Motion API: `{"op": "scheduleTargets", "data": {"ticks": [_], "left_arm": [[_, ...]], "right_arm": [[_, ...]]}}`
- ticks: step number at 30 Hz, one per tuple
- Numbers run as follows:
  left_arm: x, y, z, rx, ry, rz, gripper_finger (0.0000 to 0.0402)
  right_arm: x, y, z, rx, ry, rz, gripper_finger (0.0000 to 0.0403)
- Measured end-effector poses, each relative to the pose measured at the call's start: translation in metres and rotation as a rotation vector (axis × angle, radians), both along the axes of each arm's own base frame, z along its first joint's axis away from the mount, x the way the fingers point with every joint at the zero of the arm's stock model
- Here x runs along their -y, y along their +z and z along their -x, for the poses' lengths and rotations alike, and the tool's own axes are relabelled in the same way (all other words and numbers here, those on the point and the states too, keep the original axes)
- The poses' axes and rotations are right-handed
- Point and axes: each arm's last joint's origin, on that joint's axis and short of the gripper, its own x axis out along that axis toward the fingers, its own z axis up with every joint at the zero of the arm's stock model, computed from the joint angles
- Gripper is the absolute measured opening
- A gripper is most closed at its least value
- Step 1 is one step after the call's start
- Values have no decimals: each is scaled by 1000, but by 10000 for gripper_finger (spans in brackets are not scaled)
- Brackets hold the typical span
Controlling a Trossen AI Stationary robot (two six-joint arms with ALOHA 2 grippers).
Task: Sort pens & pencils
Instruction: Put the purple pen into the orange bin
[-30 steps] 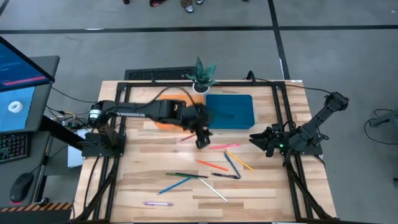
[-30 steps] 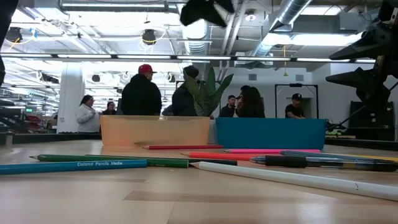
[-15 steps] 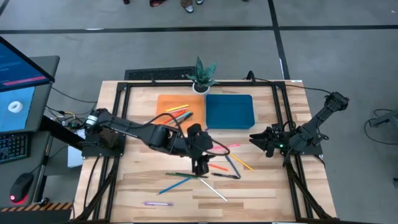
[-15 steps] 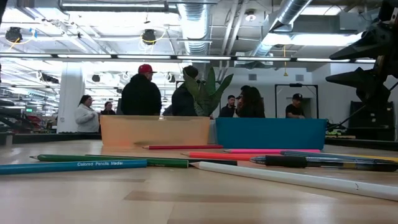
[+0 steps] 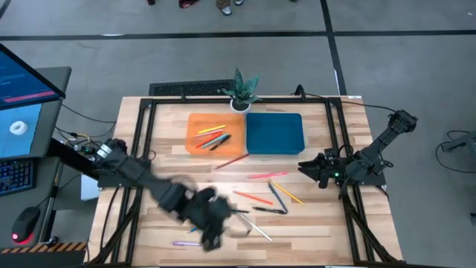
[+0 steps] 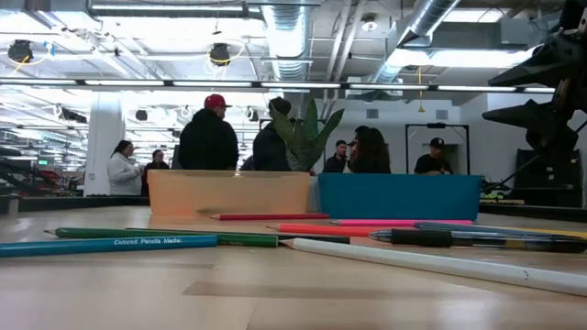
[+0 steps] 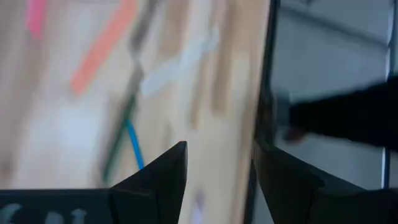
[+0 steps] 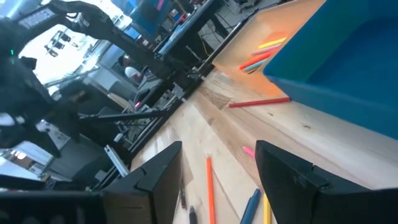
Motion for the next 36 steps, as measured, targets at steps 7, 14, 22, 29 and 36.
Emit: {"op": "scheduleTargets", "data": {"ticks": [7,14,22,29,36], "left_arm": [[61,-23,50,-150,1,-30,174],[94,-71,57,-269,-16,-121,174],[104,-113,44,-325,-44,-193,174],[101,-131,37,-392,-45,-191,174],[89,-123,28,-375,1,-139,174]], "right_arm": [[-1,0,0,0,21,-7,225],[-1,0,0,0,19,-6,225],[-1,0,0,0,18,-6,225],[-1,0,0,1,16,-5,225],[-1,0,0,0,16,-5,225]]}}
